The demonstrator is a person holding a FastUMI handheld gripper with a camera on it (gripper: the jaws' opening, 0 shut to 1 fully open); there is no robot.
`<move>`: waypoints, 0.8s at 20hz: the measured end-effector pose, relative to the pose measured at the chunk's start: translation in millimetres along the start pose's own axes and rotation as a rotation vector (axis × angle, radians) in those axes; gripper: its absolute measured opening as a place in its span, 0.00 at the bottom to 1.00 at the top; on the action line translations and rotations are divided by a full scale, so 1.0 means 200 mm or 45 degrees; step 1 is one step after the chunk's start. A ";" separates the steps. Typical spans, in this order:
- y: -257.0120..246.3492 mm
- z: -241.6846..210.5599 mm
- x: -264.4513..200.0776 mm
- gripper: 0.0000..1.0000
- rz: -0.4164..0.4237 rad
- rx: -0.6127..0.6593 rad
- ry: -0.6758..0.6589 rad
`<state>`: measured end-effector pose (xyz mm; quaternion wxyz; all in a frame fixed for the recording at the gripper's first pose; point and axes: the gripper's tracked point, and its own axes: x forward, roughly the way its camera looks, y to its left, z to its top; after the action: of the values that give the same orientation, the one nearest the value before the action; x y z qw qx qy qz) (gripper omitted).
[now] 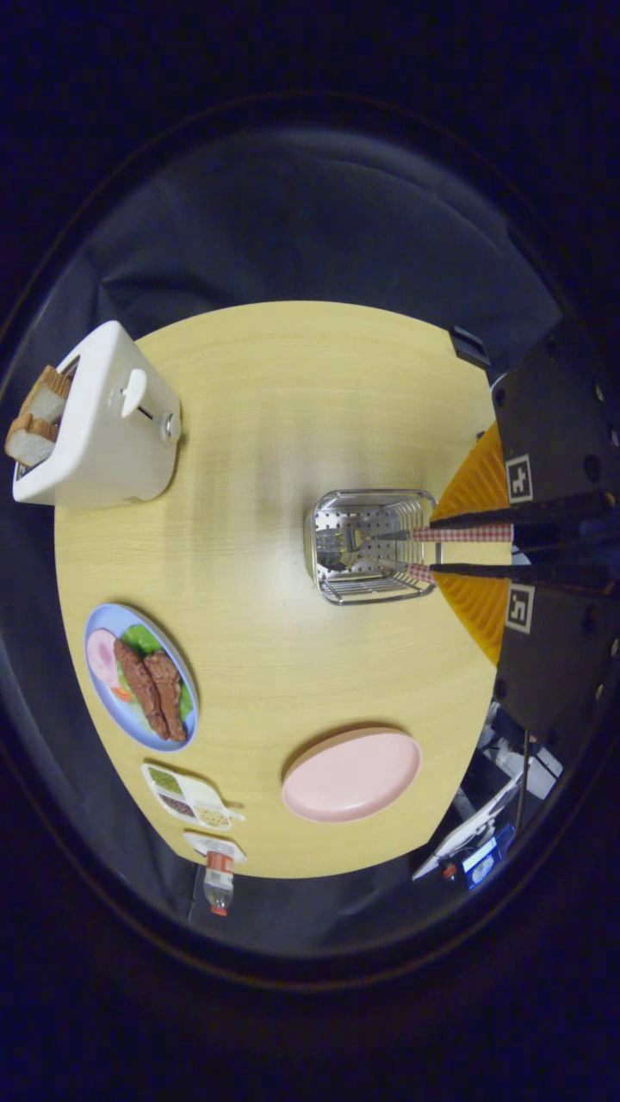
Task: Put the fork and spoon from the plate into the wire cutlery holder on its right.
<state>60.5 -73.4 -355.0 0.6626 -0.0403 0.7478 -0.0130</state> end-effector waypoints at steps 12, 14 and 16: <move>0.34 -0.16 -0.02 0.96 0.040 -0.081 -0.175; 0.40 -0.16 -0.05 0.98 0.024 -0.120 -0.257; 0.47 -0.16 -0.10 0.97 0.001 -0.152 -0.354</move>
<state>28.0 20.0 -337.9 0.7563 -0.0807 0.6481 0.0372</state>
